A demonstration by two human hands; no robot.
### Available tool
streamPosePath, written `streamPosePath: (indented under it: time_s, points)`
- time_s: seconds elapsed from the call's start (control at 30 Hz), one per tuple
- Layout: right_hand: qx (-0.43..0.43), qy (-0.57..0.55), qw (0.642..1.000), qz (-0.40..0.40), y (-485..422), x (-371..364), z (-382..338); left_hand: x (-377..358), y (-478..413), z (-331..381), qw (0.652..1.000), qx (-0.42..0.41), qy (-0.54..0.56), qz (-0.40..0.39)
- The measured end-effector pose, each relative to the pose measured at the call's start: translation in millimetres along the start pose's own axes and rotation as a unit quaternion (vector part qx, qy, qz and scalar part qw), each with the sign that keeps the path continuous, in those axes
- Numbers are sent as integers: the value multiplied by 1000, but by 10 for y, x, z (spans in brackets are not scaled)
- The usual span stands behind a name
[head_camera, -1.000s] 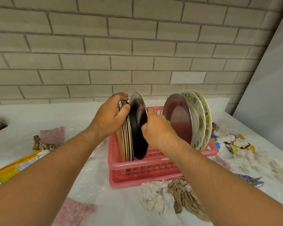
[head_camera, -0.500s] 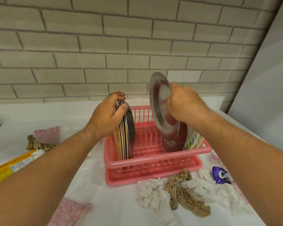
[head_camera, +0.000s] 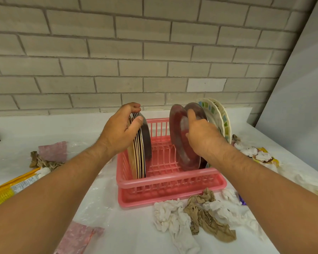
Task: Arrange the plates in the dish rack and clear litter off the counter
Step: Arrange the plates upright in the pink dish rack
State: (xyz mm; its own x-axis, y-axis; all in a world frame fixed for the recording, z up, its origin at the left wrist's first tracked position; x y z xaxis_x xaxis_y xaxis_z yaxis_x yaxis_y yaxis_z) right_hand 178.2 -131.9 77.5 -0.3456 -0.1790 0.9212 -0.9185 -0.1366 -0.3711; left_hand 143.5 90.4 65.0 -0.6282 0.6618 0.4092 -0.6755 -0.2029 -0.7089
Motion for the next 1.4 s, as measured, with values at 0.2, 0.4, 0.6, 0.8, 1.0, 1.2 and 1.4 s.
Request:
streamPosePath:
  time_s: [0.2,0.4,0.6,0.8,1.0,1.2,1.4]
  points:
    - [60,88,992,64,-17,97,48,-12,0,-7,1000,2,4,-5]
    - [52,92,991,80,-26,237,70,-29,-7,-34,1000,-1,6,-15]
    - [29,23,998,55,7,224,103,-43,-9,-36,1000,-7,2,-13]
    - [43,64,994,79,14,253,147,-45,-12,-26,1000,-9,2,-13]
    - [46,71,994,71,35,210,151,-36,-6,-34,1000,-9,4,-13]
    - [63,86,987,119,103,347,121,-46,-2,-34,1000,-6,1,-16]
    - [141,-95,978,120,190,427,-270,-33,-4,-36,1000,1,24,-10]
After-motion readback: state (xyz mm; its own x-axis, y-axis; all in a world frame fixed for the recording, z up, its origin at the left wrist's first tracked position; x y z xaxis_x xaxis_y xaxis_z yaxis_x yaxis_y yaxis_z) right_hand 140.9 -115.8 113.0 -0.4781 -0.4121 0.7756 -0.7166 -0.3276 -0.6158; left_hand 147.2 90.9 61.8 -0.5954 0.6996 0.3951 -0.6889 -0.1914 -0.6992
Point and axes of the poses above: each hand's wrist, its own y-axis away from the middle knuckle, its own x-axis out of the back of the hand, z = x × y, the point moved 3 cm from there along -y, towards the middle knuckle, and after that the axes turned 11 degrees about z, right-handed, at the moved point
